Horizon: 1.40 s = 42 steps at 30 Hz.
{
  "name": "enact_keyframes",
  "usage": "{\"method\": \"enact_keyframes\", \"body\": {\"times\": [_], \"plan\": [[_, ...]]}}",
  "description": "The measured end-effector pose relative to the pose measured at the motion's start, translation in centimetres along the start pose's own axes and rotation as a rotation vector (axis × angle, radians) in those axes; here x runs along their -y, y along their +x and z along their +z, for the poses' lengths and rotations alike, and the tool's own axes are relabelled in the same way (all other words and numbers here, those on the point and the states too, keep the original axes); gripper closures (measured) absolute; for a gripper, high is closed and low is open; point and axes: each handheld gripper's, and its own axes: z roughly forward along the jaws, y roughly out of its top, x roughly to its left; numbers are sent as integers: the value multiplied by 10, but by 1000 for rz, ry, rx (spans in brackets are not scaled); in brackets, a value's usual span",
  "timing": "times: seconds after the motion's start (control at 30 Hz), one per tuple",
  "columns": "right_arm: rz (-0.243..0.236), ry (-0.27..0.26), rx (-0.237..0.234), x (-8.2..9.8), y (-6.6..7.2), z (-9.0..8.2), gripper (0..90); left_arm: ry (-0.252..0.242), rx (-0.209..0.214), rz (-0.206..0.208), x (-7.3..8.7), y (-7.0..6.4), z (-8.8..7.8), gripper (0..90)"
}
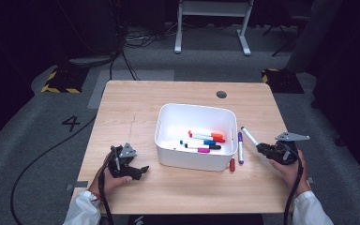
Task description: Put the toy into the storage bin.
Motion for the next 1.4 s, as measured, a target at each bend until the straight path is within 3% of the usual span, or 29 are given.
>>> {"method": "enact_keyframes", "body": {"times": [0.27,0.67,0.83,1.07,1.2,1.4], "plan": [[-52,-91,-38,-29,10,-23,755,0,0,0,0,0,0,137],[-155,-172,-60,-90,34,-48,755,1,2,0,0,0,0,136],[-210,-190,-104,-116,48,-52,755,1,2,0,0,0,0,137],[-321,-150,-170,-142,80,-35,755,0,0,0,0,0,0,136],[-403,-98,-215,-152,100,-15,755,1,2,0,0,0,0,137],[-487,-15,-287,-160,117,14,754,-1,0,0,0,0,0,136]]}}
